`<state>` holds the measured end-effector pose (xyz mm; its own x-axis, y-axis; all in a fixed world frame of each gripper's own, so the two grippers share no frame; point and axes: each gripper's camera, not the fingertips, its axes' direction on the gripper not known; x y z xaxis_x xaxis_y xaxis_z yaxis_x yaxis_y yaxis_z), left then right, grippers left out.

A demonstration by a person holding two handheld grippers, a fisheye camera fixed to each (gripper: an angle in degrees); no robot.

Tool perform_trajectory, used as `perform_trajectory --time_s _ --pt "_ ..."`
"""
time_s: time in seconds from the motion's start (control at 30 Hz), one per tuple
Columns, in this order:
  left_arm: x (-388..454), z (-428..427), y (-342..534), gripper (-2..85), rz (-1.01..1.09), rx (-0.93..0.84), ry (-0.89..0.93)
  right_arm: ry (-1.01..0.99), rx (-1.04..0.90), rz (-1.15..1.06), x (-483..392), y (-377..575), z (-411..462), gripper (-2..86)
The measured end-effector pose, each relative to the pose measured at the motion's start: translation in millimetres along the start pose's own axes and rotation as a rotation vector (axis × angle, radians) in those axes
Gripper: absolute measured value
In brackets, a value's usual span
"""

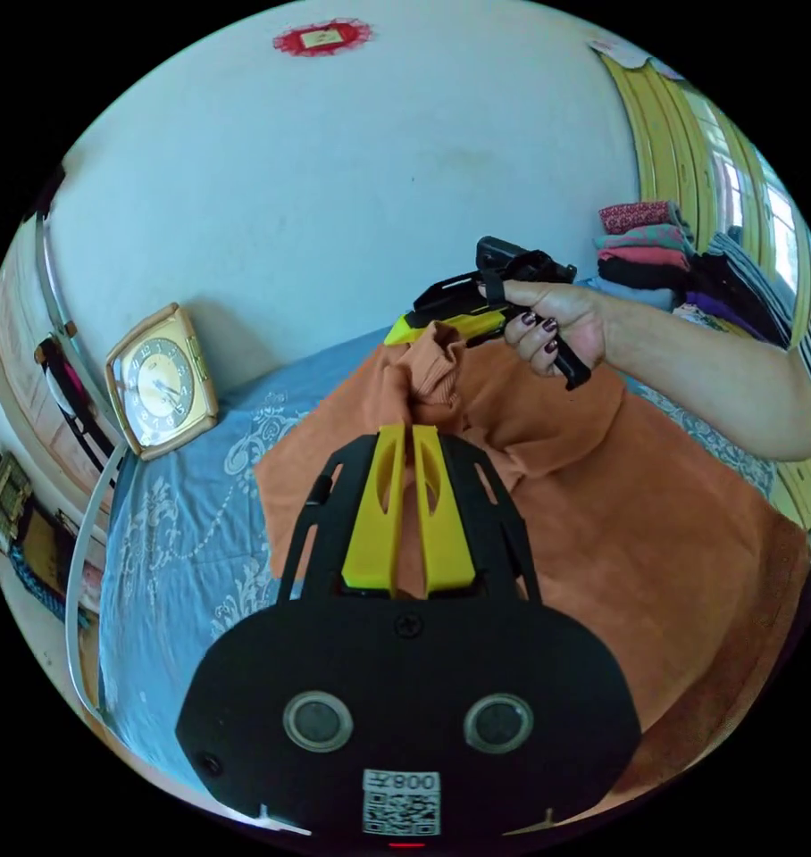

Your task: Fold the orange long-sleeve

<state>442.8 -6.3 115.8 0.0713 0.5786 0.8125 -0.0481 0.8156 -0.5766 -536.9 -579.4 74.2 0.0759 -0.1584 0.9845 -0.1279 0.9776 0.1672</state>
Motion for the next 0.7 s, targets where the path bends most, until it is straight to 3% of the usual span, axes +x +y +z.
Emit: perform_trajectory --time_s 0.23,0.7 --pt "44.7 -2.4 -38.2 1.8 0.082 0.05 0.119 0.14 0.026 -0.034 -10.4 23.9 -73.2 3.7" --pt "84.0 44.7 -53.9 2.5 0.123 -0.124 0.24 0.189 0.051 0.182 65.1 78.6 -130.1 5.1"
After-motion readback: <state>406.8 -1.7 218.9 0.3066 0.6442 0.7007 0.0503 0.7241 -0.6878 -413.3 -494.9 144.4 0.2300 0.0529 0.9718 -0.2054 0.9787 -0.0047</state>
